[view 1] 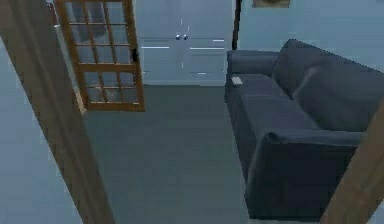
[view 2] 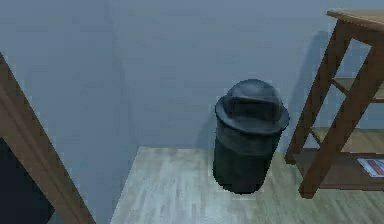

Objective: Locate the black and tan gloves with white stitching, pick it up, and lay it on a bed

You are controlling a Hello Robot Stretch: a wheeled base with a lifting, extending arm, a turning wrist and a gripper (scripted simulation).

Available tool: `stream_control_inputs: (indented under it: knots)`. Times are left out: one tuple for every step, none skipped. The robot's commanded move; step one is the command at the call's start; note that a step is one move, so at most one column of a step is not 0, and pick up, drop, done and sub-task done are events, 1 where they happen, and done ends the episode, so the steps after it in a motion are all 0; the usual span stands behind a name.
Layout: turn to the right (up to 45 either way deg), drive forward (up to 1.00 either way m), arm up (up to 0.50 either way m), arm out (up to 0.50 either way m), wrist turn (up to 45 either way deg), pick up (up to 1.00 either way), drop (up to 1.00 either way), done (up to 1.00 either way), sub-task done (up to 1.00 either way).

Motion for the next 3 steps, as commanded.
stream_control_inputs:
  knots:
    - [-3.0, 0.0, 0.0, 0.0, 0.0, 0.0, 0.0, 0.0, 0.0]
    - [0.0, 0.8, 0.0, 0.0, 0.0, 0.0, 0.0, 0.0, 0.0]
    - [3.0, 0.0, 0.0, 0.0, 0.0, 0.0, 0.0, 0.0, 0.0]
